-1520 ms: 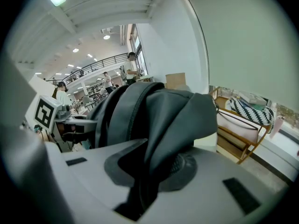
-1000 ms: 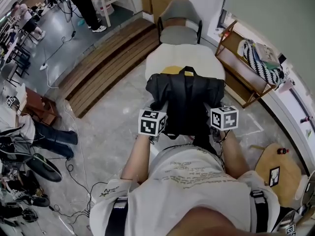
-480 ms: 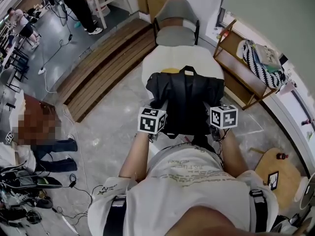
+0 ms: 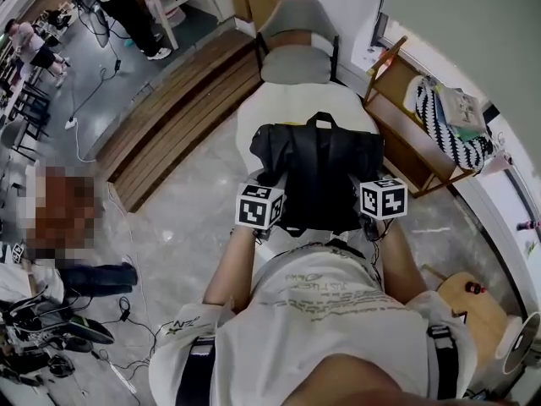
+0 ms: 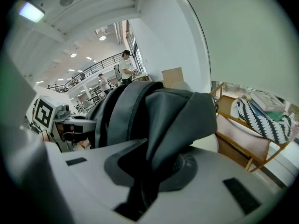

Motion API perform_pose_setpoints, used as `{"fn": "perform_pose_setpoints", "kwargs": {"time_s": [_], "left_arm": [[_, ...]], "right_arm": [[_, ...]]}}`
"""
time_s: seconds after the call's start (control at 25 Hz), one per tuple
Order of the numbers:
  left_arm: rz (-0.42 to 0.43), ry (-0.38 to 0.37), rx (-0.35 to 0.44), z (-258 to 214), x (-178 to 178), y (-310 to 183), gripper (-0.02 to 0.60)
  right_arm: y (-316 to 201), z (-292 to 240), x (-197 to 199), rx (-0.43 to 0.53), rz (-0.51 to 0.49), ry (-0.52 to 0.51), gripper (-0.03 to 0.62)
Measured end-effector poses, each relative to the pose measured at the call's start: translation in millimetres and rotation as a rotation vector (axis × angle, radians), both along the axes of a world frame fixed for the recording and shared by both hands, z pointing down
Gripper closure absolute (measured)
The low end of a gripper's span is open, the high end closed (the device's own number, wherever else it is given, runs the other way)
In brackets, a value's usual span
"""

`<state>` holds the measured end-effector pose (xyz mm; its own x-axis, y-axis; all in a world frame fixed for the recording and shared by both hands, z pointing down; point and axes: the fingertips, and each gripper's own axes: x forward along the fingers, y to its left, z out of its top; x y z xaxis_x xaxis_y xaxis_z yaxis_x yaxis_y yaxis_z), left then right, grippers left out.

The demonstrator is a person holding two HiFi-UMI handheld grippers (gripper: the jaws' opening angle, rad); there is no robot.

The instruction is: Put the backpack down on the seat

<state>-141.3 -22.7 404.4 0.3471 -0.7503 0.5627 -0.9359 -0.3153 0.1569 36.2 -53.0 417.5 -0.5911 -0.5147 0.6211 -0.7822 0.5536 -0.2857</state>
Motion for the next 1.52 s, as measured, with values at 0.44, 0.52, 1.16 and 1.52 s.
{"fn": "perform_pose_setpoints", "kwargs": {"time_s": [0.44,0.52,1.16,1.52], "left_arm": [[-0.059,0.000,-0.045,3.0,52.2,-84.9,0.519],[-0.075,-0.004,-0.052,3.9,57.8,-95.1,0.518],[-0.047,-0.030,-0.171,46.2,51.4,-120.0,0.519],[-0.001,-0.010,-0.245,91.0,36.5,-135.8,0.519]], "right_arm": [[-96.0,8.9,49.7,-0.037,-0.076,-0.008,0.524],[-108.4,12.1,54.5,-0.045,-0.088,-0.011,0.525],[-126.0,63.3,48.6,-0.136,-0.059,-0.004,0.524],[-132.0,102.9,36.6,-0.199,-0.002,0.025,0.523]]}}
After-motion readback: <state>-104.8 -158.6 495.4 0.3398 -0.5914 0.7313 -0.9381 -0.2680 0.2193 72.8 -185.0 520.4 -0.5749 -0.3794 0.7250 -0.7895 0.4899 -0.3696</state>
